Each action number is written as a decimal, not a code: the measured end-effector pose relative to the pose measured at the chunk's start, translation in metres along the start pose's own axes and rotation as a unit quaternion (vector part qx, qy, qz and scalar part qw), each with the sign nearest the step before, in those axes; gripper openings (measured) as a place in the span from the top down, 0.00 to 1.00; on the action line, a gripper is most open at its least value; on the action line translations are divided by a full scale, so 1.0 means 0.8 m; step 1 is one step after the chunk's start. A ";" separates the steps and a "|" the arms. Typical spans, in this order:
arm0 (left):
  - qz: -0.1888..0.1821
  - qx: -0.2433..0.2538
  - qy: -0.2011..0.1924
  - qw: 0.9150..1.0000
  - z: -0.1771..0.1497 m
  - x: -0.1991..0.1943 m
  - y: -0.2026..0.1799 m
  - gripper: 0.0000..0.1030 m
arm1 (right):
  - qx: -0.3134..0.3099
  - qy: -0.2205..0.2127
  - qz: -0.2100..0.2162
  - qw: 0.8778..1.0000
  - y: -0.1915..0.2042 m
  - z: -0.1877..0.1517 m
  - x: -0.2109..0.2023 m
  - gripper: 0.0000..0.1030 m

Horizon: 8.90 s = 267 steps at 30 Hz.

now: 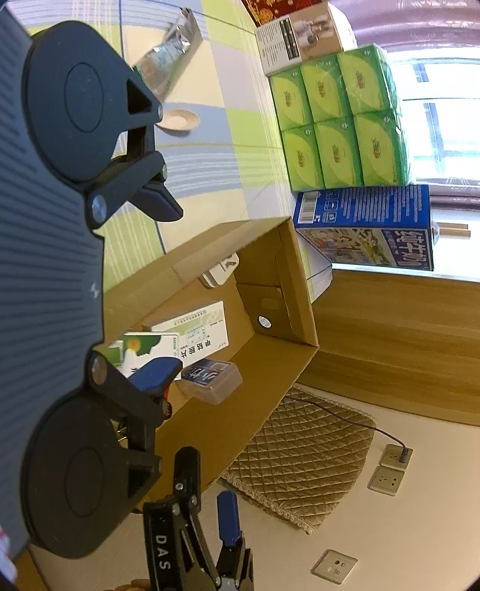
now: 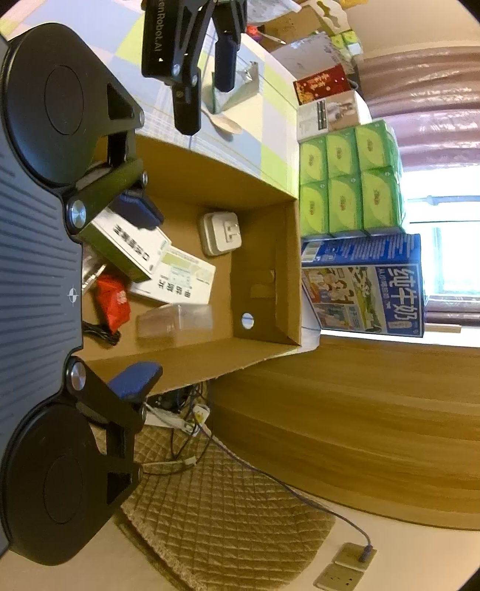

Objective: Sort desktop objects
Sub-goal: 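Lower the white plug adapter into the box with the left tool while the right tool drops the clear case, then move both tools back over the table toward the foil bag and spoon, then grasp the silver foil bag with the left tool while the right tool grasps the beige spoon, then carry the foil bag and spoon over to the cardboard box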

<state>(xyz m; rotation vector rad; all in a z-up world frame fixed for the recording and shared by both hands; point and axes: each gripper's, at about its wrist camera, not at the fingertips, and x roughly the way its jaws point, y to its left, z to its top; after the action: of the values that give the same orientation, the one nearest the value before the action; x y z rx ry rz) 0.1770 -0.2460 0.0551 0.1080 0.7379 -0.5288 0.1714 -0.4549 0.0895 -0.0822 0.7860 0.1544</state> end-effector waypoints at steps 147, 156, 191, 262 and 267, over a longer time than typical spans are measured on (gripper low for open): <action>0.079 -0.003 0.115 0.990 -0.040 0.166 0.406 0.34 | -0.102 -0.072 0.132 0.983 0.331 0.048 0.382 0.70; 0.081 -0.005 0.124 0.989 -0.037 0.174 0.398 0.49 | -0.099 -0.049 0.127 0.986 0.324 0.046 0.372 0.71; 0.031 0.028 0.197 0.979 -0.144 -0.017 0.206 0.68 | -0.005 0.037 0.144 0.989 0.287 -0.085 0.118 0.71; -0.101 0.016 0.116 0.988 -0.099 -0.121 -0.086 0.68 | 0.058 -0.029 -0.002 0.998 0.068 -0.141 -0.130 0.71; -0.112 0.022 0.118 0.986 -0.089 -0.117 -0.106 0.68 | 0.063 -0.032 -0.010 0.997 0.044 -0.137 -0.135 0.71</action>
<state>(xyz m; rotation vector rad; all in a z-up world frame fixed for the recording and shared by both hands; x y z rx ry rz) 0.0336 -0.2604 0.0721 0.1311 0.9760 -0.7563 0.0140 -0.4459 0.0883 0.0334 0.7290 0.0875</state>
